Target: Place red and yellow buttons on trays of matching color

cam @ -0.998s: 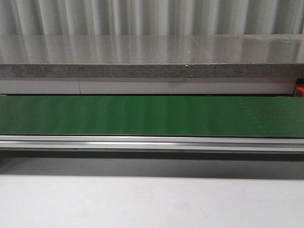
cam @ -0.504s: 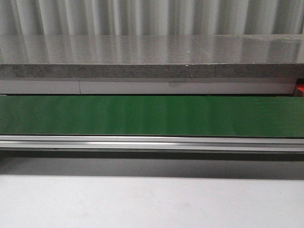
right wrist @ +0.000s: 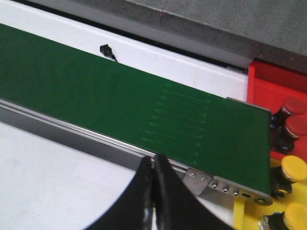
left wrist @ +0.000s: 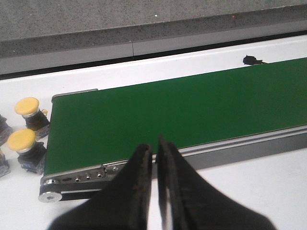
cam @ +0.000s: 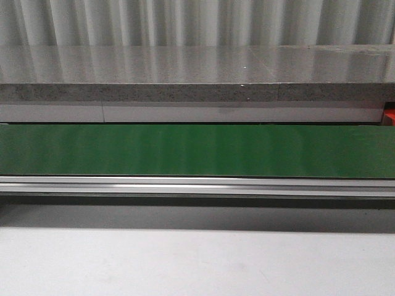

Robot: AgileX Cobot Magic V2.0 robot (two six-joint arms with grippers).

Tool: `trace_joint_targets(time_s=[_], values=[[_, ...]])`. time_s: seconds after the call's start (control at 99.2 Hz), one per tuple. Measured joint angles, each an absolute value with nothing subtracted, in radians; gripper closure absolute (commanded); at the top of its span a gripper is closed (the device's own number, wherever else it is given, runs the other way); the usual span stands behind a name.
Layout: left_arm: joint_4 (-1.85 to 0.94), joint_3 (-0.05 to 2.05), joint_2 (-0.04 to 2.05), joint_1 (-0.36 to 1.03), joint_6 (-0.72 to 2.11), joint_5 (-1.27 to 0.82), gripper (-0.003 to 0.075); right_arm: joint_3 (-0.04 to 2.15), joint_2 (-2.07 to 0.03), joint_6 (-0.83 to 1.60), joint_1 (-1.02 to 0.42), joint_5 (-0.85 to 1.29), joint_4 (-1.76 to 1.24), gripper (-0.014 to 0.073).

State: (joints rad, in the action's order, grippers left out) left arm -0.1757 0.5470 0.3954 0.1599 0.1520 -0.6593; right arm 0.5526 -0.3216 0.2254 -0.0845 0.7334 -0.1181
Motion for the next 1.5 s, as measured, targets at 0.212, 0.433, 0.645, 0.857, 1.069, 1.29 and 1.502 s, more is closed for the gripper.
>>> trace_joint_targets(time_s=[0.212,0.433,0.645,0.857,1.069,1.29,1.502], values=[[-0.176,0.539,0.395,0.16,0.152,-0.653,0.0726,0.469,-0.095,0.224,-0.084,0.777,-0.118,0.0661],[-0.146,0.571,0.465,0.16,0.152,-0.642,0.0725,0.441,-0.038,0.224,-0.084,0.784,-0.118,0.0661],[-0.081,0.727,0.673,0.114,0.057,-0.653,0.0668,0.437,-0.038,0.224,-0.084,0.784,-0.118,0.0661],[-0.074,0.884,0.927,0.004,0.04,-0.684,0.0283,0.437,-0.038,0.224,-0.084,0.784,-0.118,0.0661],[-0.073,0.984,1.163,-0.128,0.027,-0.704,0.0214,0.437,-0.038,0.224,-0.084,0.784,-0.118,0.0661],[-0.109,1.054,1.409,-0.256,-0.088,-0.764,0.0215,0.437,-0.038,0.224,-0.084,0.784,-0.118,0.0661],[-0.151,1.166,1.617,-0.323,-0.254,-0.867,0.0214,0.437,-0.038,0.224,-0.084,0.784,-0.118,0.0661]])
